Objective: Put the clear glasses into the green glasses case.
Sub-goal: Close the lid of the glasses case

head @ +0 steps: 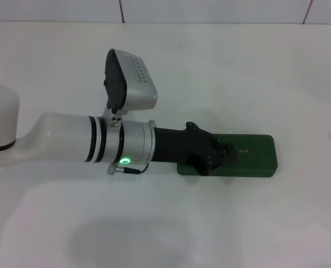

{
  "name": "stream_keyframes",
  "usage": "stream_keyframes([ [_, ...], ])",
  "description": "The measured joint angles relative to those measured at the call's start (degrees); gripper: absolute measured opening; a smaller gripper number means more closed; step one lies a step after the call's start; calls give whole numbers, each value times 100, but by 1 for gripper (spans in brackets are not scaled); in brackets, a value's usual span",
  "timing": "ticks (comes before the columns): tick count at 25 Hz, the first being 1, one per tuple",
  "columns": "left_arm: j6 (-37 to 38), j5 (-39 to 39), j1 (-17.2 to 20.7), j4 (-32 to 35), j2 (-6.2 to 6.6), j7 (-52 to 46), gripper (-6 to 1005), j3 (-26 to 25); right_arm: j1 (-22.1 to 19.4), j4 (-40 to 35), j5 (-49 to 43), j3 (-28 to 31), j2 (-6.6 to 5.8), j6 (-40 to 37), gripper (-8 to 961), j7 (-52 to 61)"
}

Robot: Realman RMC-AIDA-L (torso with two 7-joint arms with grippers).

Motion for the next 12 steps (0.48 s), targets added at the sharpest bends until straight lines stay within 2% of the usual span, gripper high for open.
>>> stream_keyframes([
  [8, 323, -37, 371, 728, 46, 20, 126, 70, 15, -3, -47, -4, -2, 8, 239, 0],
  [12, 802, -7, 447, 901, 113, 21, 127, -77, 82, -3, -454, -9, -30, 12, 251, -179],
])
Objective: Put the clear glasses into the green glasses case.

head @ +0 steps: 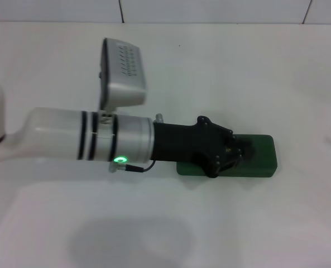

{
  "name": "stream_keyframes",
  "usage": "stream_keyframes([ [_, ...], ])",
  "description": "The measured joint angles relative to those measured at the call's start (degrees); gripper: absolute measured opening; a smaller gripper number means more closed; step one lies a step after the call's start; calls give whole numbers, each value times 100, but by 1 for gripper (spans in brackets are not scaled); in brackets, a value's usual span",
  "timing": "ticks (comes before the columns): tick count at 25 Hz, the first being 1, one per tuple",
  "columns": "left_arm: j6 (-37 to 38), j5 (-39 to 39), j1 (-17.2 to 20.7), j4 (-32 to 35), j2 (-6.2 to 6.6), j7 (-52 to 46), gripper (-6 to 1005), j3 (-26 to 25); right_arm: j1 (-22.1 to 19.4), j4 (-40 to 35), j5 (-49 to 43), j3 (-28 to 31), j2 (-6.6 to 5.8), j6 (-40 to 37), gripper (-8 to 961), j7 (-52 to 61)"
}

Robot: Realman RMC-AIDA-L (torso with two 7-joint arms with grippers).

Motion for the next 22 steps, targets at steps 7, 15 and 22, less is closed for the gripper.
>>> stream_keyframes([
  [7, 2087, 43, 690, -48, 86, 1034, 230, -1523, 379, 439, -885, -365, 30, 110, 308, -691],
  [15, 3111, 291, 1458, 98, 355, 918, 431, -2595, 874, 1198, -848, -1749, 66, 552, 476, -976],
  [22, 3271, 844, 1435, 101, 661, 710, 635, -2633, 1584, 1865, -807, -2680, 96, 873, 668, -1003],
])
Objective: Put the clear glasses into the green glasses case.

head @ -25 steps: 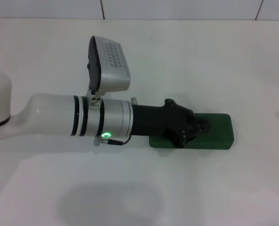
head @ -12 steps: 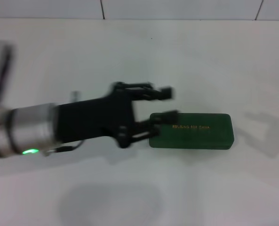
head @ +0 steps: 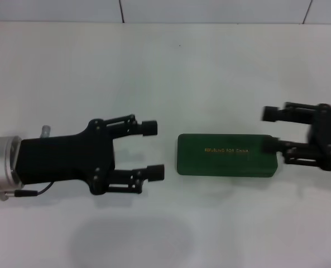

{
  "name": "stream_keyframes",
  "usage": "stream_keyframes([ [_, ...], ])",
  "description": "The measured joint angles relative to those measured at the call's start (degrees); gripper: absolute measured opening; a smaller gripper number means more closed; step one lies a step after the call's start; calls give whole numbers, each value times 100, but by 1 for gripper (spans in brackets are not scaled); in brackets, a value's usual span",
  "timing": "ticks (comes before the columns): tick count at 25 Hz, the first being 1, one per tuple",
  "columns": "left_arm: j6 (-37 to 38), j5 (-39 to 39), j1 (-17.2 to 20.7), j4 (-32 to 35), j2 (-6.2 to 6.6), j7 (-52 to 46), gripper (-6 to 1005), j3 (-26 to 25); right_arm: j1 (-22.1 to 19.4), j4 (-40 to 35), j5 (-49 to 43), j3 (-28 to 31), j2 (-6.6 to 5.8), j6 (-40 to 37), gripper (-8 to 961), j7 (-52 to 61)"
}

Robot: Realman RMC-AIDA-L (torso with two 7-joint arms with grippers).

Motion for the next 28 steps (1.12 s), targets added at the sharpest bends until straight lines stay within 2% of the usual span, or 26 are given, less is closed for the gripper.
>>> stream_keyframes([
  [3, 2, 172, 0, -1, 28, -50, 738, -35, 213, 240, 115, -336, 12, 45, 665, -3],
  [5, 2, 220, -2, -1, 36, -37, 847, -57, 299, 276, 197, -570, 12, 50, 663, 1],
  [8, -1, 242, -5, 0, 41, -28, 847, -157, 358, 259, 297, -831, 12, 47, 660, 36],
  [9, -3, 319, -4, 1, 46, -42, 847, -421, 375, 252, 326, -914, 10, 40, 659, 46],
  [12, -1, 416, 3, 2, 44, -92, 847, -601, 382, 210, 347, -1054, -6, 15, 665, 56],
  [24, 76, 729, -19, 153, 48, -706, 847, -634, 221, 134, 348, -1125, -14, 25, 802, 23],
  [28, 125, 732, 17, 153, 50, -714, 847, -636, 159, 129, 350, -1125, -14, 34, 802, 2],
])
